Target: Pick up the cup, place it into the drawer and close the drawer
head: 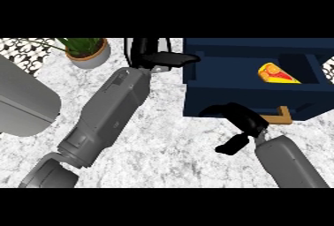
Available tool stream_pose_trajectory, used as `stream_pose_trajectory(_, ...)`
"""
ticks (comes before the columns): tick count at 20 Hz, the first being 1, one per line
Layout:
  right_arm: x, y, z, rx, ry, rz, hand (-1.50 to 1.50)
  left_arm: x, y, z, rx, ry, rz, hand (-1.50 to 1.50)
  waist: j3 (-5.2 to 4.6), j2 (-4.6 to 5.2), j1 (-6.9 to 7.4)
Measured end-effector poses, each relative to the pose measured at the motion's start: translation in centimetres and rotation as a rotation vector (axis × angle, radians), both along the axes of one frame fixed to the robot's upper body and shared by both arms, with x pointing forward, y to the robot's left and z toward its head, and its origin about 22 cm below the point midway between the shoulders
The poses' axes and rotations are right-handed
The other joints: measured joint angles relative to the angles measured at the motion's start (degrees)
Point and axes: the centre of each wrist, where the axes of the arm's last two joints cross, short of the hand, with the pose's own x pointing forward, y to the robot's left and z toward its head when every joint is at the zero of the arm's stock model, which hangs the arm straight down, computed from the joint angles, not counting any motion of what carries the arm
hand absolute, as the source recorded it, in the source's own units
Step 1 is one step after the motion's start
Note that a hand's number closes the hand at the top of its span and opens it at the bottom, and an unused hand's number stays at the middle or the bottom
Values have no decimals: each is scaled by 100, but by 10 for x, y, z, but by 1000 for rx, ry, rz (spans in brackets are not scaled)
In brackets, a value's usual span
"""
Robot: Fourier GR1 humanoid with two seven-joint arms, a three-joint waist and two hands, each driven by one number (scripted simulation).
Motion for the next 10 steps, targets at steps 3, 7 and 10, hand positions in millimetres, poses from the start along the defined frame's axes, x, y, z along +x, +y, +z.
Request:
stream_pose_trajectory(3,18,-4,-20,-33,1,-32,150,-3,14,-11,-12,3,-4,-150,2,12,133)
stream_pose_trajectory(7,44,-17,-24,-12,-50,-72,150,-7,27,-21,-24,3,-20,-150,-10,9,304)
stream_pose_trajectory(10,61,-28,-20,26,-89,-117,150,-10,39,-26,-33,10,-24,-150,4,34,393)
